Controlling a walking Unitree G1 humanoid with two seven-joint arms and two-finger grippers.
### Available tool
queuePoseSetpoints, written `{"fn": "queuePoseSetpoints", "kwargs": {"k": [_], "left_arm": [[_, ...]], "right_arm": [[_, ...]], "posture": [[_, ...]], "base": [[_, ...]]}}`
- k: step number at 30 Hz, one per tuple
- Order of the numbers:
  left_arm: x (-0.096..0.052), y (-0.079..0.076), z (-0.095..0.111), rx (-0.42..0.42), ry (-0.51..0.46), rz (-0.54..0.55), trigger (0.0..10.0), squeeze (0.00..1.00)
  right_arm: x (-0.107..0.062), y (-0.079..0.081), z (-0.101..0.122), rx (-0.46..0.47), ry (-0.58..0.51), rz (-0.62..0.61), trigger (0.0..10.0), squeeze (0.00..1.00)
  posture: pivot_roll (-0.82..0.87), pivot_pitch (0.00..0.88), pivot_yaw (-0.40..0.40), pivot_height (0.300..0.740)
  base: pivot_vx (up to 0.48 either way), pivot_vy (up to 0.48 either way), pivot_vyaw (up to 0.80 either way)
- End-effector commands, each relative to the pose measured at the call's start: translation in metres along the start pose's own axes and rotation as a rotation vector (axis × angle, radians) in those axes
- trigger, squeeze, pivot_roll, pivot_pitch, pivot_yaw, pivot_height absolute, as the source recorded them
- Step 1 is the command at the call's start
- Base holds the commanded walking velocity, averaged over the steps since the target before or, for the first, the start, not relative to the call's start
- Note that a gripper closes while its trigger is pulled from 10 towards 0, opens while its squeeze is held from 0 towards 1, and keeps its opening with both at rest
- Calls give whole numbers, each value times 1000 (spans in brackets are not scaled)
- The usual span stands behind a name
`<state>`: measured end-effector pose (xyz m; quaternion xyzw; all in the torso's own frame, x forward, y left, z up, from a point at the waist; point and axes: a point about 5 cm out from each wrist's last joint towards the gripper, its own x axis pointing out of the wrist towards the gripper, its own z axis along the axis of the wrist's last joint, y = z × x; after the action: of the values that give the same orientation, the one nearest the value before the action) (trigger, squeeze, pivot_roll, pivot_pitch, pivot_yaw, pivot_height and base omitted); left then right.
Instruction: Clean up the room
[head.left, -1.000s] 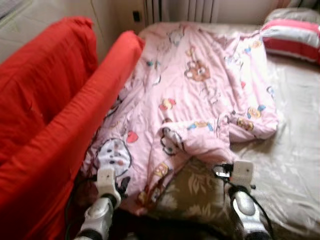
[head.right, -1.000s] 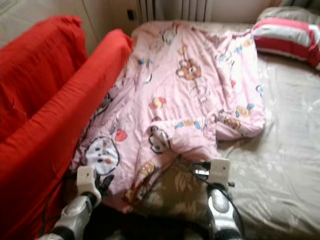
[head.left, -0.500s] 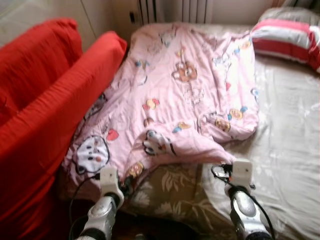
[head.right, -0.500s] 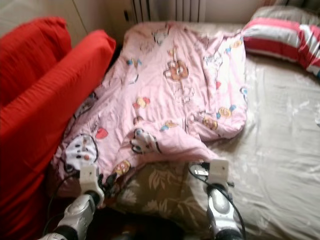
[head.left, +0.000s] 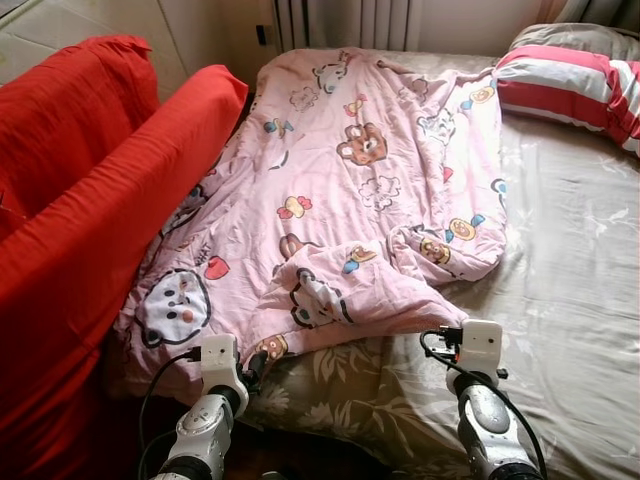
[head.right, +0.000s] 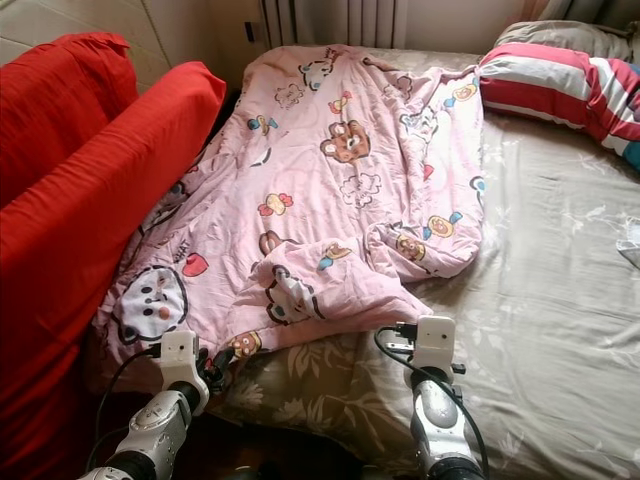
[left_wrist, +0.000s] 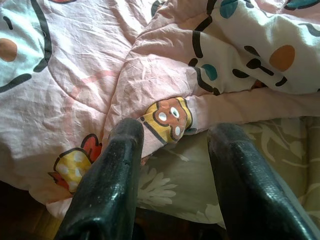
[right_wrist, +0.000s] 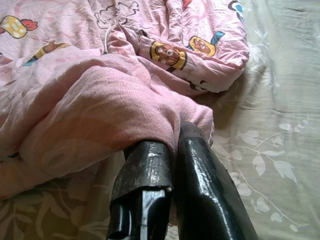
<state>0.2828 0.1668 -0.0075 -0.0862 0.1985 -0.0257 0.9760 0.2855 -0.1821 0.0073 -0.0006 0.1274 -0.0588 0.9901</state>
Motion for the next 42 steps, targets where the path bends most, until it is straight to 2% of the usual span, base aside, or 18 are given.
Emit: {"fn": "queuePoseSetpoints", "kwargs": {"k": [1,9,28,42], "left_arm": [[-5,6,-9,-11,33,18,10000,0],[-5,7,-8,-12,29,14,10000,0],[-4,6,-6,-17,21,9,10000,0],[-5,7,-7,-7,26,15,10000,0]], "right_arm": [[-2,0,-4,5,16,-2,10000,0],[-2,-2,-5,6,23,-14,10000,0],[-6,-11,-18,8,102,-20,10000,0],[-3,-8,-11,6,67,-39,10000,0]], "posture": [[-64,179,68,740],[-64,178,70,740],[-63,179,71,740],[-62,180,70,740]], "base": [[0,0,0],[0,0,0],[-298,0,0],[-63,0,0]]}}
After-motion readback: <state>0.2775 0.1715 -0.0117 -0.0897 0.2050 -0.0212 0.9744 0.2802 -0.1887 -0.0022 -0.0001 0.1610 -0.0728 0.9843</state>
